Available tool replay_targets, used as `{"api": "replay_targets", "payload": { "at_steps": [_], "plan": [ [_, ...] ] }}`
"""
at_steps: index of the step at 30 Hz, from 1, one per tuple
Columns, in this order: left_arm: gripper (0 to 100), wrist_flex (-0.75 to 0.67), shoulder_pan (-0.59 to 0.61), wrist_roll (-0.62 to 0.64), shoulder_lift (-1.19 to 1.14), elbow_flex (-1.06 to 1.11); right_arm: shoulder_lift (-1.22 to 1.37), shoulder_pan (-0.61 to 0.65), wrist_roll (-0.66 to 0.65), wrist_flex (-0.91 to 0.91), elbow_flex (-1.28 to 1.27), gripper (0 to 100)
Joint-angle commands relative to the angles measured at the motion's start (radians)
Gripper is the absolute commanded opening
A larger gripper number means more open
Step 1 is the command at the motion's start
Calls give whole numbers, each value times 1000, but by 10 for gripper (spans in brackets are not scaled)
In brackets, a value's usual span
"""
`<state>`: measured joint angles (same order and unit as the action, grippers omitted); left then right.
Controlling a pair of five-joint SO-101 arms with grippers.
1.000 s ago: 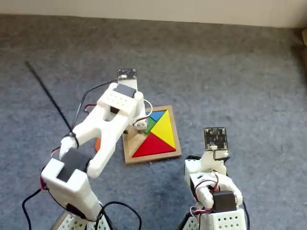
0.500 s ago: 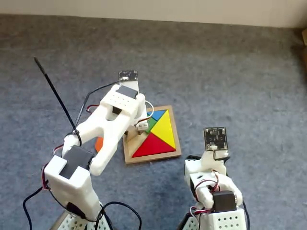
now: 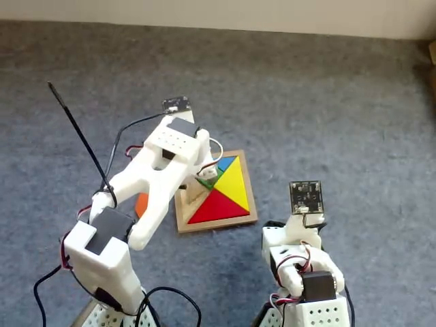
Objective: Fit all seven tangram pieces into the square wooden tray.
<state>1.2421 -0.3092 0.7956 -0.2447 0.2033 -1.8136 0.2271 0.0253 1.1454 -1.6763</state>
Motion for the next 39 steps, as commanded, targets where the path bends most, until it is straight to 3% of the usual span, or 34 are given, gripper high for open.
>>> {"api": "replay_targets", "payload": {
  "at_steps": [1,6,13,29,39],
  "plan": [
    [325,26,-22,28,7,-51,-16,-13,3,5,-88,4],
    [326,40,-22,32,13,-56,-16,-13,3,5,-88,4],
    [326,199,-25,31,70,-114,-16,-13,3,5,-88,4],
    [326,18,-108,52,-102,-102,-16,-13,3,5,-88,4],
    [326,15,-101,97,-99,-171,-16,-13,3,5,-88,4]
  ]
}}
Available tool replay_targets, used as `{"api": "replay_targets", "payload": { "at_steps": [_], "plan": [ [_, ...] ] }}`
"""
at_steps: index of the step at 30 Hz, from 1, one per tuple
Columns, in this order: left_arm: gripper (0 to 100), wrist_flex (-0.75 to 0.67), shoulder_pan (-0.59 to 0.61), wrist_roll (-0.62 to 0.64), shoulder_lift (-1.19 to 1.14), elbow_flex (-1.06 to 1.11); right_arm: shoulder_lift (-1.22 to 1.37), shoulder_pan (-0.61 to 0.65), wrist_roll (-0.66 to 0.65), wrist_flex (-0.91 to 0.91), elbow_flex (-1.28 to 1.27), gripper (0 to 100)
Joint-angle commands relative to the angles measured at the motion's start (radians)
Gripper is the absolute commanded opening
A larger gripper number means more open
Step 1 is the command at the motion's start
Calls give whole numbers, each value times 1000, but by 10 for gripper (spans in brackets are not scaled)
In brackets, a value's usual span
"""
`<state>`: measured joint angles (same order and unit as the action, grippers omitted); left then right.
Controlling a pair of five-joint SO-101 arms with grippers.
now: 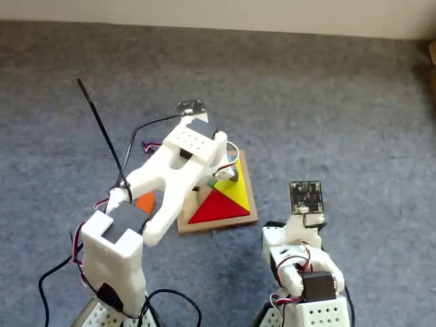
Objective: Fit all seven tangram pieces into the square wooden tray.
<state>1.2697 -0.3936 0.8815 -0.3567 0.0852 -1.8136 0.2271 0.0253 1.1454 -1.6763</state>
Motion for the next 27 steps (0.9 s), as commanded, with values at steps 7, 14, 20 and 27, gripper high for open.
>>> {"api": "replay_targets", "payload": {
  "at_steps": [7,14,20,27],
  "plan": [
    [326,121,-15,11,13,-186,-16,-13,3,5,-88,4],
    [326,331,-15,11,13,-361,-16,-13,3,5,-88,4],
    [326,436,21,8,13,-467,-16,-13,3,5,-88,4],
    [326,456,108,3,15,-509,-16,-13,3,5,-88,4]
  ]
}}
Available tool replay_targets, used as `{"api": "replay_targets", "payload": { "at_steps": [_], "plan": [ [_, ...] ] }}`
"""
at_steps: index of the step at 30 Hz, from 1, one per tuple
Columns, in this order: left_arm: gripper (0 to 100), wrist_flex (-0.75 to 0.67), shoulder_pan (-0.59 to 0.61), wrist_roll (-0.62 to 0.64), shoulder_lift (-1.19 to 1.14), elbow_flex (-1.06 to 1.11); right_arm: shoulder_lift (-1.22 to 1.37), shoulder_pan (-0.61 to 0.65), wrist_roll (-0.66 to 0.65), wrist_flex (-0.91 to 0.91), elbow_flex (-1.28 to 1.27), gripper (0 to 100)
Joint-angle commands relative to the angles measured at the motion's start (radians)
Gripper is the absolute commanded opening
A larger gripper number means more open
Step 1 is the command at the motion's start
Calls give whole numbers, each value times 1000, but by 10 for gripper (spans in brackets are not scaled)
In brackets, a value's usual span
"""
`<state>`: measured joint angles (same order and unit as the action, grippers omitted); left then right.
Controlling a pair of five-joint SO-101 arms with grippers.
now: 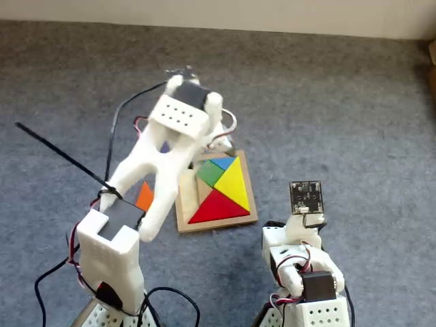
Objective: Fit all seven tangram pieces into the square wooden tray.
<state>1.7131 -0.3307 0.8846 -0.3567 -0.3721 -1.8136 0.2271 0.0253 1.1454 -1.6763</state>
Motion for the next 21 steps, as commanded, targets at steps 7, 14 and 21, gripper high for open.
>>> {"api": "replay_targets", "payload": {
  "at_steps": [7,14,21],
  "plan": [
    [326,25,61,-2,168,-44,-16,-13,3,5,-88,4],
    [326,28,145,-92,277,-39,-16,-13,3,5,-88,4],
    [326,28,174,-170,352,91,-16,-13,3,5,-88,4]
  ]
}}
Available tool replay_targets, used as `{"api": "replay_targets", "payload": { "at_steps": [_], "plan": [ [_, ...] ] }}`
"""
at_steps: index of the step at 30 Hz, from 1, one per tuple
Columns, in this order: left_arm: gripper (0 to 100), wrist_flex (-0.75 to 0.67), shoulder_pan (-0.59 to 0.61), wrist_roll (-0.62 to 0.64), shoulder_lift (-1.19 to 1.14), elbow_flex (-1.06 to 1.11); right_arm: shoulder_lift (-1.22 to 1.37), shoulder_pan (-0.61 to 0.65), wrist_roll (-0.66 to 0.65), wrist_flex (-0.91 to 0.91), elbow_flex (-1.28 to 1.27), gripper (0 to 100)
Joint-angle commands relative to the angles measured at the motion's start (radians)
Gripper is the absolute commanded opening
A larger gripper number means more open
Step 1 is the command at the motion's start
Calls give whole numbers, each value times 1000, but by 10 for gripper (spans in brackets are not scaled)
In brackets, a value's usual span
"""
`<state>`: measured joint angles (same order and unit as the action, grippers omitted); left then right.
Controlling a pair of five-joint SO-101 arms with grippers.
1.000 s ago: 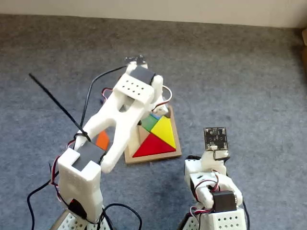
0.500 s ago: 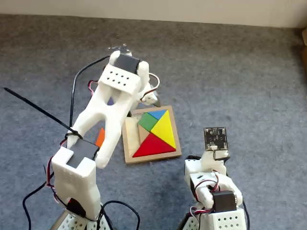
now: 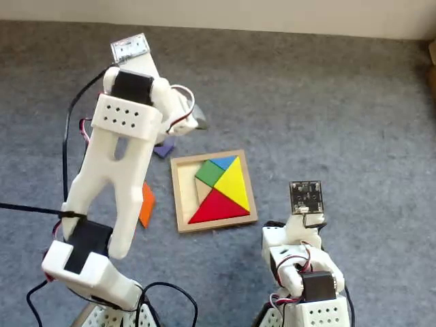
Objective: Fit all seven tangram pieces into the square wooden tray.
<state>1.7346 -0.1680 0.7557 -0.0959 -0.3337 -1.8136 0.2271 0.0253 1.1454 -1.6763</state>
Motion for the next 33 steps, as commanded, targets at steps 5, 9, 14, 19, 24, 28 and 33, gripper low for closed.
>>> {"api": "replay_targets", "payload": {
  "at_steps": [5,9,14,19,24,28,33],
  "plan": [
    [326,6,13,-83,239,206,-16,-13,3,5,-88,4],
    [326,-2,39,-229,367,400,-16,-13,3,5,-88,4],
    [326,-8,171,-480,410,611,-16,-13,3,5,-88,4],
    [327,-160,311,-726,410,773,-16,-13,3,5,-88,4],
    [326,-354,311,-845,409,940,-16,-13,3,5,-88,4],
    [326,-502,289,-895,409,1052,-16,-13,3,5,-88,4],
    [325,-643,289,-899,407,1145,-16,-13,3,5,-88,4]
  ]
}}
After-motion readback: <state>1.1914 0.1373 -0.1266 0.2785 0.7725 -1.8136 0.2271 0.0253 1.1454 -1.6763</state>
